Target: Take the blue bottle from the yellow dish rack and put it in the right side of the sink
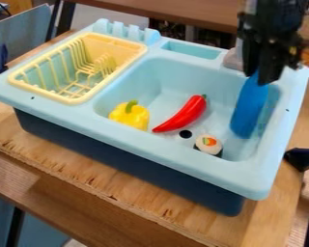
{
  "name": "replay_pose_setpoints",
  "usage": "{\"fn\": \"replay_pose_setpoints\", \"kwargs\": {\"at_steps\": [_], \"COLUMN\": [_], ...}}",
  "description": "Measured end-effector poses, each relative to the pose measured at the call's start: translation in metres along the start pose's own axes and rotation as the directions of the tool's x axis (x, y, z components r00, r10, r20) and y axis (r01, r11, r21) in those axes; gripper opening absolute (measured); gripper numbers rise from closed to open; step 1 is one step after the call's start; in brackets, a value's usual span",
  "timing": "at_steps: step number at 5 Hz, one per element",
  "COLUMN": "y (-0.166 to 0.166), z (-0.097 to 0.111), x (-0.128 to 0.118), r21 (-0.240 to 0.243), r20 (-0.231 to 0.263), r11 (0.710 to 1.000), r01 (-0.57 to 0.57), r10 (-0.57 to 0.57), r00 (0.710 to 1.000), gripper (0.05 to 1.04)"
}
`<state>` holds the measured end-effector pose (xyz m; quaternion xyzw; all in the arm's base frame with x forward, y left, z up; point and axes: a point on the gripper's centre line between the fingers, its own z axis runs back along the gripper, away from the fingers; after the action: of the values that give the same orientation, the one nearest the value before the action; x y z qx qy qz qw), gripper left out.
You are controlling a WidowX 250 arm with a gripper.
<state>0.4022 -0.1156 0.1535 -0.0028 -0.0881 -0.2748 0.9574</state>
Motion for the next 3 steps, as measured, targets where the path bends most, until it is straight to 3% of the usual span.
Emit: {"fn": "replay_pose_setpoints", "kwargs": {"at_steps": [1,2,3], "y": [0.0053,0.0039,0.0034], "z": [0.002,0.0036,0.0039], "x": [0.0072,0.0104,0.0106], "r21": [0.028,0.026,0.023], "r20": [0.011,0.024,0.025], "r11": [0.999,0.999,0.999], "r01": [0.022,0.044,0.043], "r10": [-0.022,-0.044,-0.043], "r00": [1.0,0.999,0.999], "gripper": [0.328,0.336,0.402]}}
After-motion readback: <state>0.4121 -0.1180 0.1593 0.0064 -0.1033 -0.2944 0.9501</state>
